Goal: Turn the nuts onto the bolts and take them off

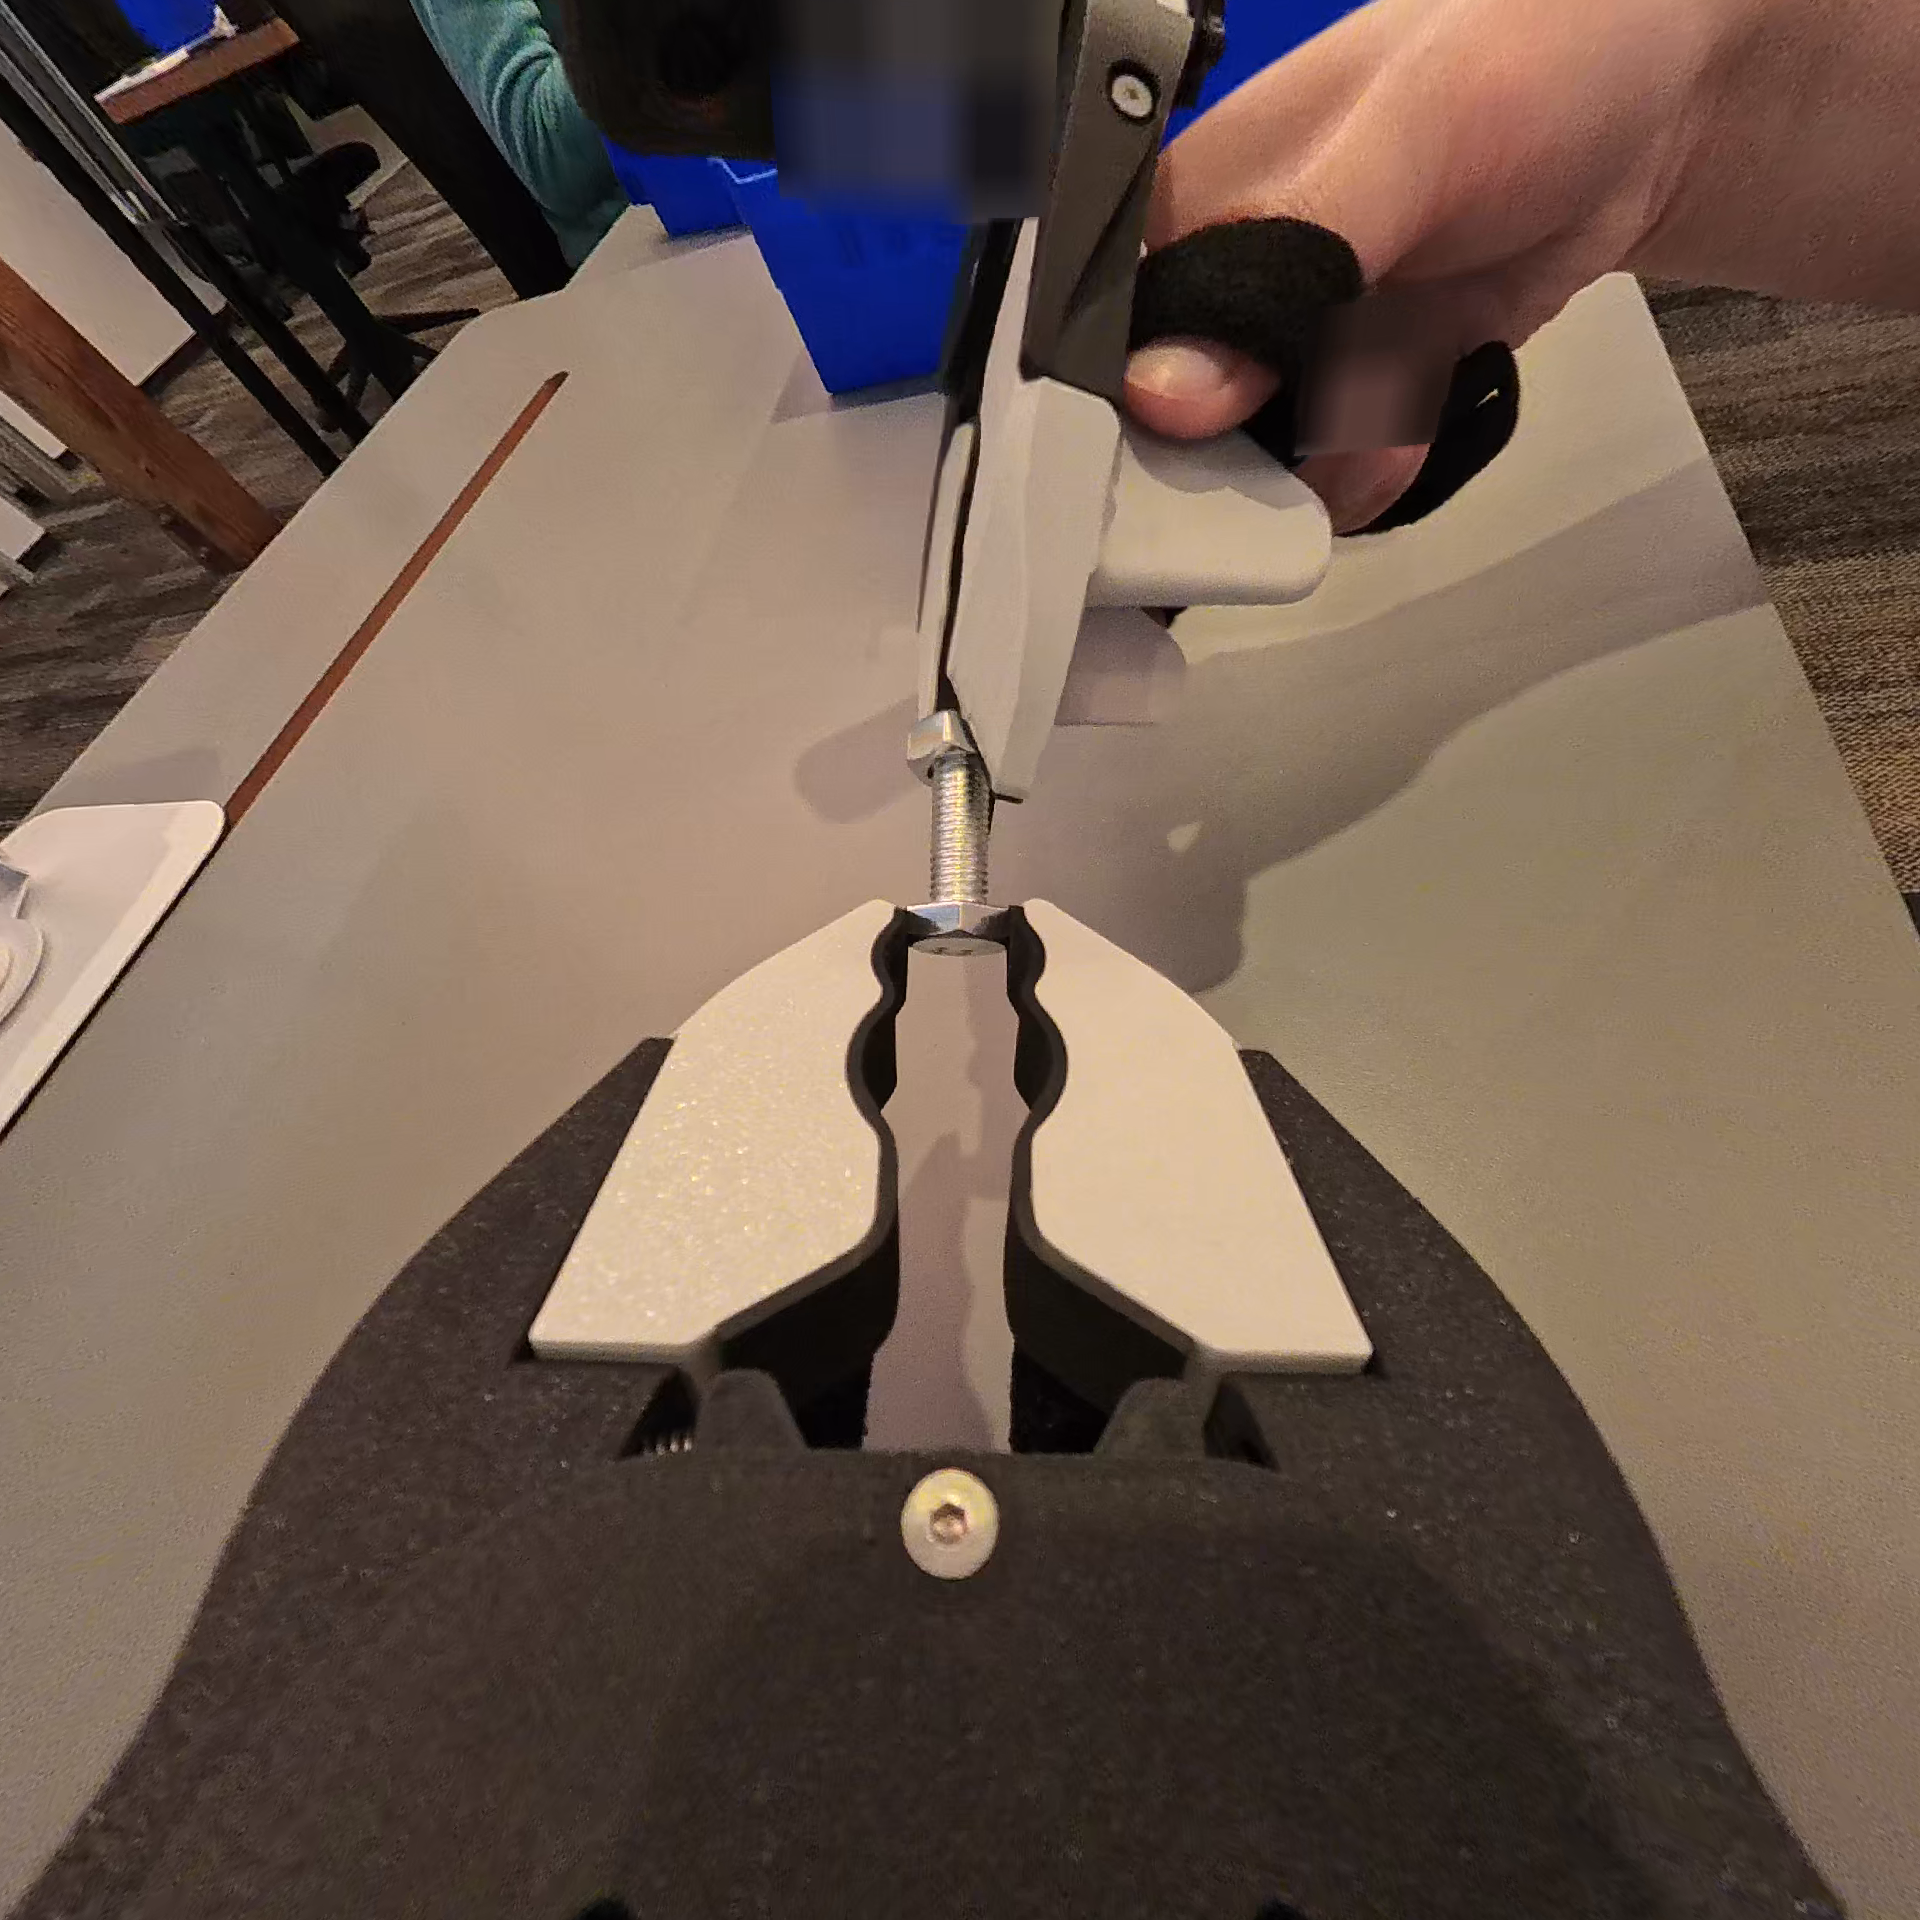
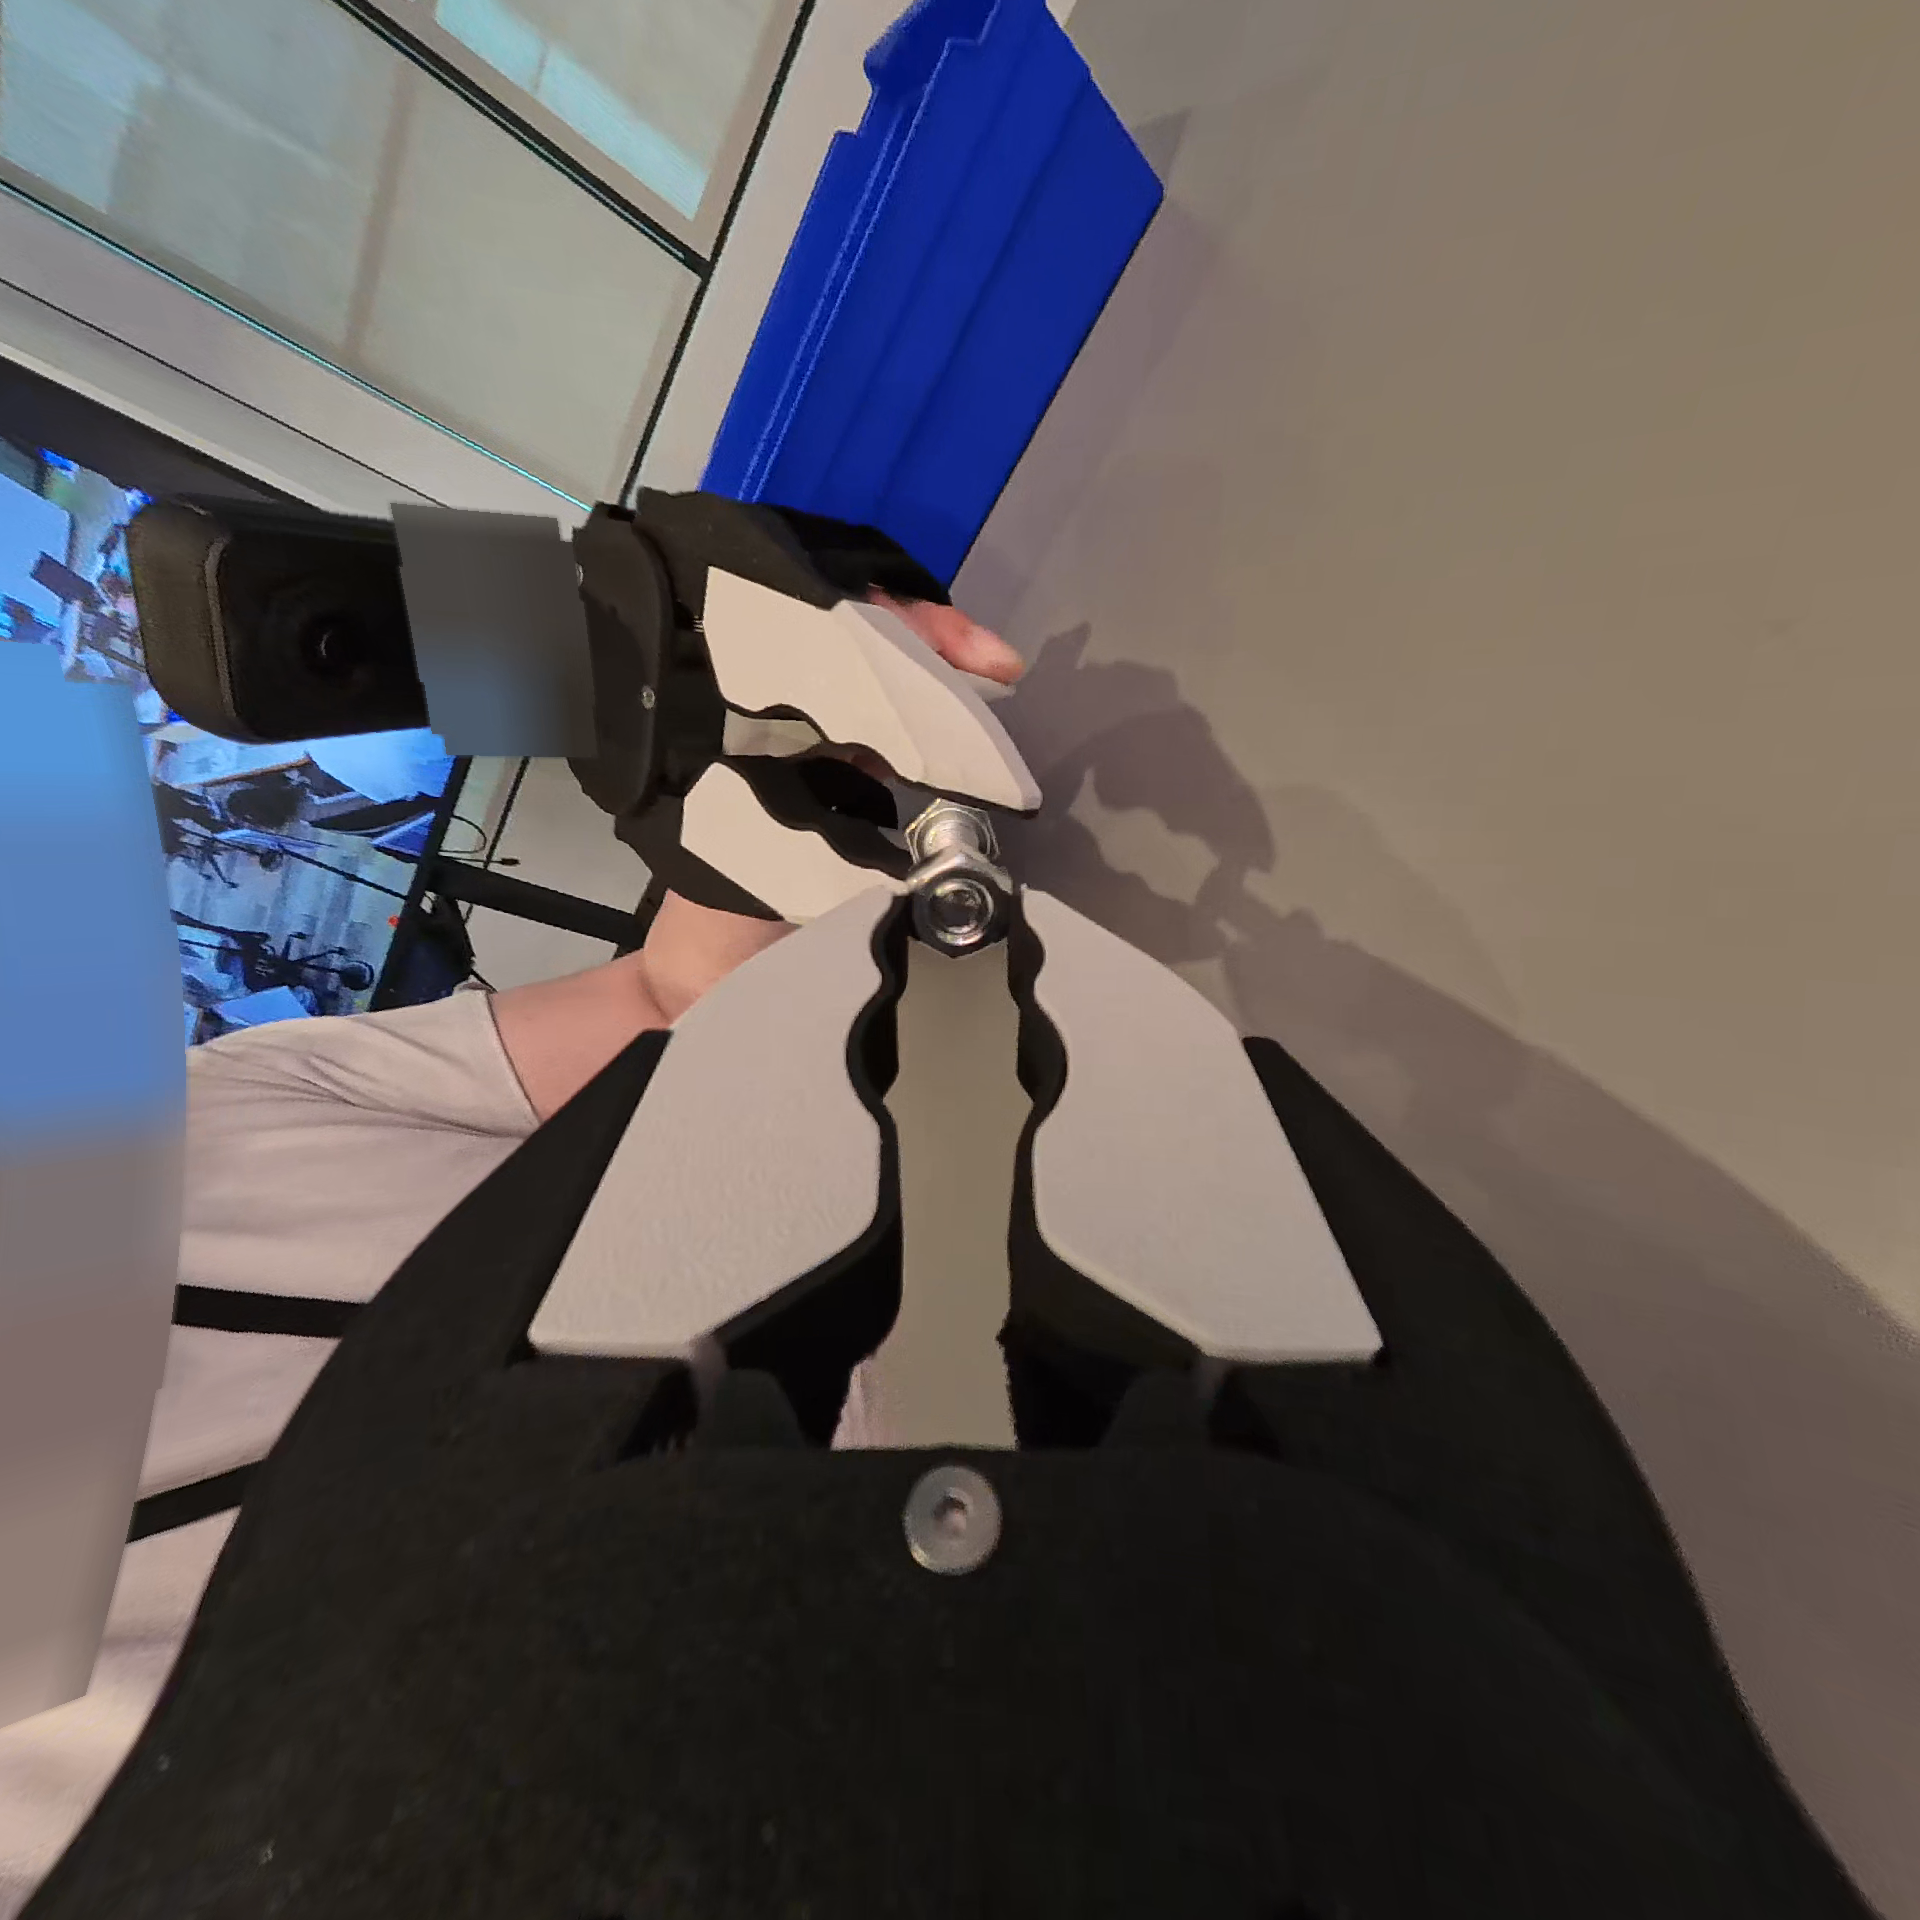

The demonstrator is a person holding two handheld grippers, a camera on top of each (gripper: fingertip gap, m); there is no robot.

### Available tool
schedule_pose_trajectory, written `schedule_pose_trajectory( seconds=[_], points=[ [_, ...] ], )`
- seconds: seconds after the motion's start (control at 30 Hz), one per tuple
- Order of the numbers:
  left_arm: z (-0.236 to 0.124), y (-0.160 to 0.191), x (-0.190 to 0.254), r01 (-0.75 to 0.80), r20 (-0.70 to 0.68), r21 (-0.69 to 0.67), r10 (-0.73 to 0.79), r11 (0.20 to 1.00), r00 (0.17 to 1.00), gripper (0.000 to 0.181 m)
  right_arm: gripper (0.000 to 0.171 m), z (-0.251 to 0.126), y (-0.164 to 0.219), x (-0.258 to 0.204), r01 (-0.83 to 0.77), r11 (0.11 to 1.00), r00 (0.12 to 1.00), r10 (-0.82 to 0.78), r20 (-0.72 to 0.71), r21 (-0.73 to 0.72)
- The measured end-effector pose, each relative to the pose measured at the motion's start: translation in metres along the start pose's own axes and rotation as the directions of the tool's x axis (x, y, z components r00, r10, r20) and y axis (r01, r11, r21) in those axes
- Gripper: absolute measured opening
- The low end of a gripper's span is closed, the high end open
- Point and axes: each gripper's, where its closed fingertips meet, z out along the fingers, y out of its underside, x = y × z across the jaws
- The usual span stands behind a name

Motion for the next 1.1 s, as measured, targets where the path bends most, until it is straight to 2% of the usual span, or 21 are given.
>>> schedule_pose_trajectory(
  seconds=[0.07,0.13,0.17,0.23,0.3,0.37,0.43,0.47,0.5,0.57,0.63,0.67,0.7,0.77,0.87,0.97,1.03,1.1],
  points=[
    [-0.001,-0.001,0.003,0.009,-0.02,0.005,-0.009,1.0,1.0,0.018,0.017,-0.001,0.003,-0.001,0.115,0.992,0.993,-0.115,-0.001,-0.044],
    [-0.002,-0.004,0.008,0.033,-0.066,0.02,-0.031,0.999,0.997,0.018,0.017,-0.002,0.007,-0.004,0.328,0.939,0.944,-0.33,0.006,-0.105],
    [-0.004,-0.006,0.012,0.047,-0.1,0.031,-0.044,0.998,0.994,0.018,0.017,-0.003,0.01,-0.007,0.459,0.878,0.887,-0.462,0.014,-0.135],
    [-0.008,-0.012,0.023,0.085,-0.184,0.056,-0.073,0.995,0.98,0.018,0.017,-0.006,0.016,-0.012,0.725,0.669,0.68,-0.733,0.019,-0.164],
    [-0.01,-0.015,0.026,0.105,-0.214,0.068,-0.088,0.992,0.973,0.018,0.017,-0.006,0.016,-0.015,0.852,0.491,0.497,-0.868,-0.013,-0.18],
    [-0.012,-0.016,0.027,0.11,-0.227,0.074,-0.091,0.991,0.97,0.018,0.017,-0.006,0.015,-0.018,0.868,0.46,0.464,-0.886,-0.026,-0.187],
    [-0.014,-0.02,0.024,0.118,-0.215,0.097,-0.095,0.988,0.972,0.018,0.018,-0.006,0.01,-0.022,0.842,0.524,0.523,-0.851,-0.046,-0.131],
    [-0.014,-0.02,0.022,0.118,-0.208,0.101,-0.095,0.988,0.974,0.018,0.027,-0.006,0.005,-0.023,0.799,0.594,0.59,-0.805,-0.061,-0.094],
    [-0.014,-0.02,0.02,0.109,-0.187,0.103,-0.089,0.989,0.978,0.018,0.044,-0.007,-0.001,-0.02,0.736,0.673,0.667,-0.739,-0.099,-0.065],
    [-0.012,-0.018,0.012,0.088,-0.133,0.097,-0.074,0.991,0.988,0.018,0.057,-0.01,-0.008,-0.011,0.57,0.822,0.812,-0.567,-0.138,-0.025],
    [-0.01,-0.014,0.006,0.071,-0.083,0.08,-0.065,0.994,0.994,0.018,0.056,-0.012,-0.009,-0.007,0.332,0.943,0.938,-0.328,-0.117,0.018],
    [-0.009,-0.011,0.002,0.045,-0.045,0.063,-0.042,0.997,0.998,0.018,0.057,-0.012,-0.008,-0.01,0.215,0.976,0.975,-0.213,-0.061,0.04],
    [-0.007,-0.009,0.001,0.021,-0.026,0.049,-0.02,0.999,0.999,0.018,0.051,-0.012,-0.009,-0.012,0.104,0.992,0.995,-0.103,-0.018,0.068],
    [-0.005,-0.008,-0.001,-0.013,0.01,0.031,0.013,0.999,1.0,0.018,0.05,-0.011,-0.007,-0.008,-0.054,0.996,0.998,0.053,0.019,0.067],
    [-0.002,-0.003,0.0,-0.035,0.017,0.0,0.035,0.999,0.999,0.018,0.046,-0.007,-0.005,-0.007,-0.139,0.989,0.989,0.135,0.06,0.057],
    [-0.001,-0.004,0.002,-0.028,0.007,0.006,0.028,1.0,1.0,0.018,0.02,-0.007,-0.004,-0.004,-0.112,0.993,0.993,0.11,0.032,0.043],
    [-0.002,-0.004,0.003,-0.013,-0.008,0.01,0.013,1.0,1.0,0.018,0.019,-0.007,-0.003,-0.004,-0.056,0.998,0.998,0.056,0.019,0.02],
    [-0.002,-0.004,0.006,0.001,-0.037,0.013,0.0,1.0,0.999,0.018,0.019,-0.007,0.0,-0.006,0.092,0.995,0.996,-0.092,0.004,-0.036]
  ],
)
